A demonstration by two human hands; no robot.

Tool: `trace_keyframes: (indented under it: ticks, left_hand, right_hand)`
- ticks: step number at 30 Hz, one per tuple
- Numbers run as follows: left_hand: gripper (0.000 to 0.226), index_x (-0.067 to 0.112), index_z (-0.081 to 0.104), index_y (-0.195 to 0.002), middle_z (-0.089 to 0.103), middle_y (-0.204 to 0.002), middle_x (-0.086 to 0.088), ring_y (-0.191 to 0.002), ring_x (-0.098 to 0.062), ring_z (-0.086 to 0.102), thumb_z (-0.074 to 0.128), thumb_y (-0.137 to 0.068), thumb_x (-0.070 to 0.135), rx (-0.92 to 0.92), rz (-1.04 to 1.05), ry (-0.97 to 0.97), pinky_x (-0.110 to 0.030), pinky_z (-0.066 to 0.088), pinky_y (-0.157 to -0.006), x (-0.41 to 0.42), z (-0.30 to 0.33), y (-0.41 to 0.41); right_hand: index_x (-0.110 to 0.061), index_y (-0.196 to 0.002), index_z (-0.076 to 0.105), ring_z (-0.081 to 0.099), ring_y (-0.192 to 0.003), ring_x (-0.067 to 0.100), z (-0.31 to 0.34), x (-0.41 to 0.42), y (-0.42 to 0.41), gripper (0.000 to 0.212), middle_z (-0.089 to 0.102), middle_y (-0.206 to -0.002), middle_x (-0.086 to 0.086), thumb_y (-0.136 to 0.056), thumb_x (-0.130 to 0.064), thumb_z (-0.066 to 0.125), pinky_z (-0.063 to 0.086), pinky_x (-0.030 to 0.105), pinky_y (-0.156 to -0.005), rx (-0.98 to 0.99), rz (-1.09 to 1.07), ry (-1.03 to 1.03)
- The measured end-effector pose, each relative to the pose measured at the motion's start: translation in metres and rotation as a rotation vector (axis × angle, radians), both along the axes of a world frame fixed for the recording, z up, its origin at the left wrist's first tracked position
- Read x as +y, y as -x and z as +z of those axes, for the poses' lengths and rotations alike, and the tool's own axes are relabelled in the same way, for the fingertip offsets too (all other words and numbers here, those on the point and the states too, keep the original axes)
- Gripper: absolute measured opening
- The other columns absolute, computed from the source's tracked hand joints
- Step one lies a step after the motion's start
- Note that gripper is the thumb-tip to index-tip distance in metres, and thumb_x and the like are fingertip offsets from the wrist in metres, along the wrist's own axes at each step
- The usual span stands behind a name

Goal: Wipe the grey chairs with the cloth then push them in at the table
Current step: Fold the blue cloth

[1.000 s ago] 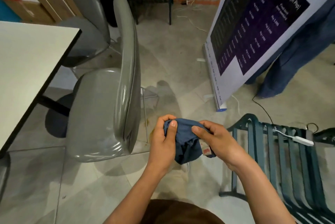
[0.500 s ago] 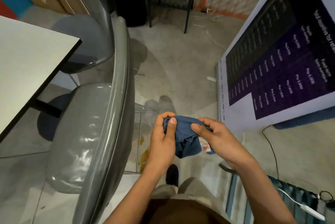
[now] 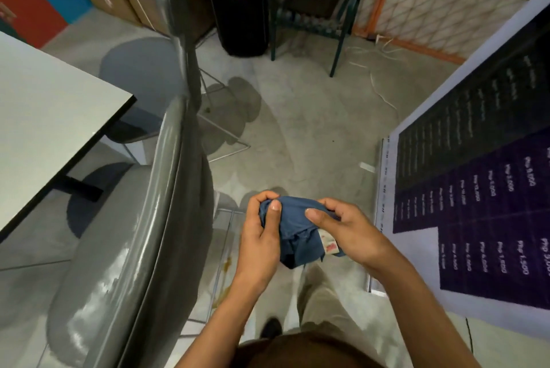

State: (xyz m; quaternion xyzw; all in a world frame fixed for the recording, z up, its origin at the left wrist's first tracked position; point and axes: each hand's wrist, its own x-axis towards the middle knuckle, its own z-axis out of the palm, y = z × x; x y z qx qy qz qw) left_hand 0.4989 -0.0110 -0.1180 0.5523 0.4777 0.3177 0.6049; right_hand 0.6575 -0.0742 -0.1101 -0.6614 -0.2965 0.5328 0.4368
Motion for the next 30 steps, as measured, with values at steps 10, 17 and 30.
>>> trace_keyframes:
  ticks: [10,17,30]
  left_hand:
    - [0.010,0.018,0.056,-0.112,0.064,-0.089,0.015,-0.080,-0.004,0.063,0.046,-0.109,0.019,0.028,0.103,-0.037,-0.022,0.052,-0.069,0.112,0.021,-0.146]
    - [0.011,0.020,0.057,-0.111,0.064,-0.093,0.010,-0.083,-0.009,0.064,0.047,-0.109,0.023,0.055,0.110,-0.072,-0.029,0.055,-0.072,0.184,0.021,-0.217]
    - [0.011,0.017,0.057,-0.111,0.065,-0.092,0.012,-0.084,-0.010,0.065,0.047,-0.109,0.021,-0.038,0.099,-0.034,-0.026,0.054,-0.072,0.395,0.002,-0.338]
  right_hand:
    - [-0.011,-0.107,0.070,0.072,-0.100,0.024,0.017,0.135,-0.155,0.018,0.076,-0.102,0.006,-0.099,-0.026,0.063,0.056,0.048,-0.094,-0.017,0.121,0.024]
    - [-0.007,-0.104,0.070,0.071,-0.095,0.031,0.022,0.208,-0.228,0.017,0.075,-0.097,0.012,-0.099,-0.022,0.063,0.055,0.038,-0.081,-0.059,0.140,-0.004]
    - [-0.012,-0.097,0.069,0.068,-0.081,0.011,0.014,0.412,-0.345,0.016,0.073,-0.085,0.003,-0.099,-0.027,0.063,0.052,0.027,-0.075,-0.098,0.172,-0.016]
